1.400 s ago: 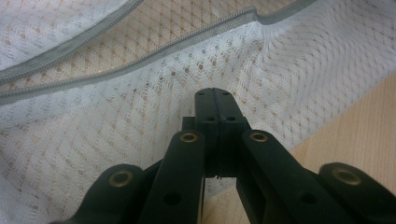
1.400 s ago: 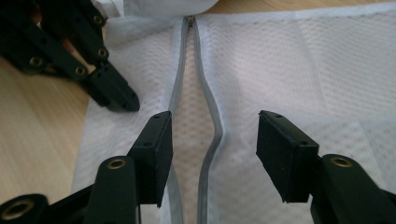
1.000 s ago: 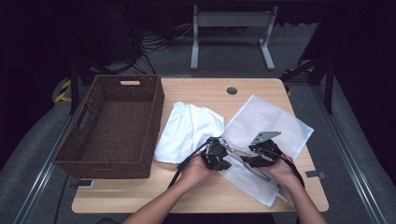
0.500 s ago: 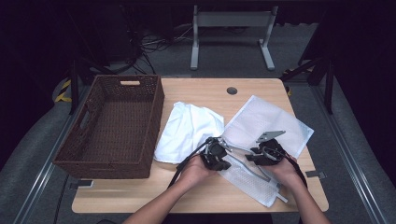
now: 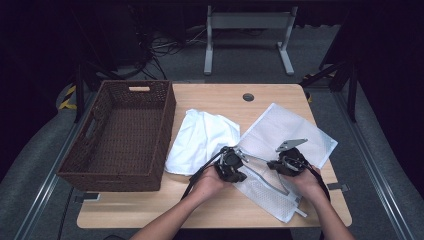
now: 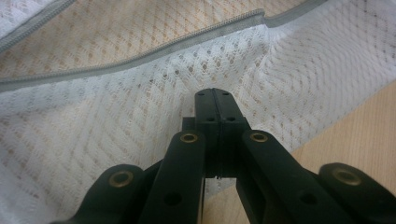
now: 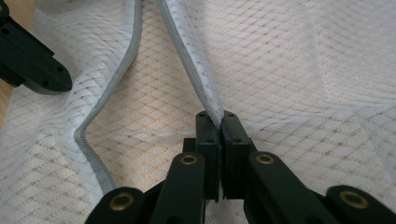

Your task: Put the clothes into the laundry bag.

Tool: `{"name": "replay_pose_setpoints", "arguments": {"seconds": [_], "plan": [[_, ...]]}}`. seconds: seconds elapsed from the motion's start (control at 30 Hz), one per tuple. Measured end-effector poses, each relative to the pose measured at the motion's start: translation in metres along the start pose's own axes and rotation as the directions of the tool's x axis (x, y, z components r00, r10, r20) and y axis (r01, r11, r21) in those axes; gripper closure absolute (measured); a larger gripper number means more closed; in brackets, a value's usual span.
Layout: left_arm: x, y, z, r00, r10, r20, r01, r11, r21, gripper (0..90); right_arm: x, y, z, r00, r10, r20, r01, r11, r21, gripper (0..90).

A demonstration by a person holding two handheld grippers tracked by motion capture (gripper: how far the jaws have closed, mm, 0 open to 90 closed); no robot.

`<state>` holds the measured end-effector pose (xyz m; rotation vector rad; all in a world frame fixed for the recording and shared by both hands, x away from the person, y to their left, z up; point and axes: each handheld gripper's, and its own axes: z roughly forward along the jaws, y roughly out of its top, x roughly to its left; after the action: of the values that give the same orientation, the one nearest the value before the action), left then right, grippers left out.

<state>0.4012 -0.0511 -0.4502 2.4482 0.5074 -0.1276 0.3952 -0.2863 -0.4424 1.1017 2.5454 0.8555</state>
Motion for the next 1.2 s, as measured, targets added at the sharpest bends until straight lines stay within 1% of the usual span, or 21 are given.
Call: {"name": "replay_pose_setpoints", "arguments": {"seconds": [0.07, 0.13, 0.23, 0.27, 0.37, 0.47, 0.5, 0.53, 0.6, 0.67, 0.73, 0.77, 0.83, 0.97, 1.1, 1.2], "plan": [[-0.002, 0.004, -0.005, 0.9998, -0.002, 0.018, 0.003, 0.9996, -0.027, 90.0, 0.0, 0.0, -0.001, 1.0, 0.004, 0.006, -0.004, 1.0, -0.004, 87.9], [-0.006, 0.01, -0.008, 0.9998, 0.013, 0.013, -0.013, 0.9989, -0.045, 90.0, 0.001, 0.0, -0.002, 0.9998, 0.017, 0.012, -0.017, 0.9998, -0.01, 87.9], [-0.011, 0.019, -0.008, 0.9996, 0.023, 0.018, -0.021, 0.9979, -0.061, 90.0, 0.001, -0.001, -0.005, 0.9997, 0.019, 0.018, -0.018, 0.9997, -0.015, 87.8], [-0.014, 0.022, -0.006, 0.9994, 0.031, 0.016, -0.03, 0.9975, -0.064, 90.0, 0.001, -0.001, -0.005, 0.9995, 0.023, 0.021, -0.022, 0.9996, -0.015, 87.8], [-0.019, 0.03, 0.004, 0.9989, 0.04, 0.025, -0.038, 0.997, -0.067, 90.0, 0.002, -0.001, -0.007, 0.999, 0.028, 0.034, -0.027, 0.9995, -0.018, 87.8], [-0.022, 0.036, 0.016, 0.9991, 0.027, 0.032, -0.025, 0.9981, -0.056, 90.0, 0.002, -0.001, -0.009, 0.9985, 0.036, 0.041, -0.035, 0.9992, -0.018, 87.8], [-0.023, 0.037, 0.02, 0.9993, 0.027, 0.027, -0.025, 0.9984, -0.051, 90.0, 0.001, -0.001, -0.01, 0.9982, 0.042, 0.043, -0.041, 0.9989, -0.021, 87.8], [-0.023, 0.038, 0.023, 0.9992, 0.036, 0.016, -0.035, 0.9984, -0.044, 90.0, 0.001, -0.001, -0.011, 0.998, 0.042, 0.048, -0.04, 0.9988, -0.026, 87.8], [-0.024, 0.038, 0.027, 0.9994, 0.033, 0.005, -0.033, 0.9991, -0.027, 90.0, 0.0, -0.002, -0.014, 0.9975, 0.048, 0.051, -0.046, 0.9983, -0.036, 87.8], [-0.023, 0.038, 0.029, 0.999, 0.043, -0.011, -0.043, 0.999, -0.008, 90.0, -0.001, -0.002, -0.016, 0.9969, 0.059, 0.052, -0.057, 0.9975, -0.042, 87.7], [-0.022, 0.036, 0.031, 0.9989, 0.041, -0.021, -0.041, 0.9992, 0.006, 90.0, -0.002, -0.002, -0.017, 0.9969, 0.06, 0.052, -0.057, 0.9972, -0.049, 87.7], [-0.022, 0.035, 0.031, 0.9989, 0.041, -0.023, -0.041, 0.9991, 0.007, 90.0, -0.003, -0.001, -0.018, 0.9967, 0.065, 0.049, -0.062, 0.9968, -0.051, 87.8], [-0.02, 0.034, 0.031, 0.9993, 0.034, -0.018, -0.034, 0.9994, 0.0, 90.0, -0.003, -0.001, -0.019, 0.9968, 0.06, 0.052, -0.057, 0.9967, -0.057, 87.7], [-0.019, 0.035, 0.03, 0.9978, 0.051, -0.043, -0.05, 0.9987, 0.008, 90.0, -0.003, -0.001, -0.023, 0.9964, 0.069, 0.049, -0.066, 0.9956, -0.067, 87.7], [-0.013, 0.035, 0.027, 0.9957, 0.054, -0.076, -0.053, 0.9984, 0.019, 90.0, -0.003, 0.0, -0.03, 0.996, 0.073, 0.052, -0.068, 0.994, -0.086, 87.7], [-0.003, 0.034, 0.024, 0.9953, 0.024, -0.094, -0.023, 0.9997, 0.012, 90.0, -0.003, -0.001, -0.035, 0.9957, 0.081, 0.045, -0.076, 0.9922, -0.099, 87.7]]}}
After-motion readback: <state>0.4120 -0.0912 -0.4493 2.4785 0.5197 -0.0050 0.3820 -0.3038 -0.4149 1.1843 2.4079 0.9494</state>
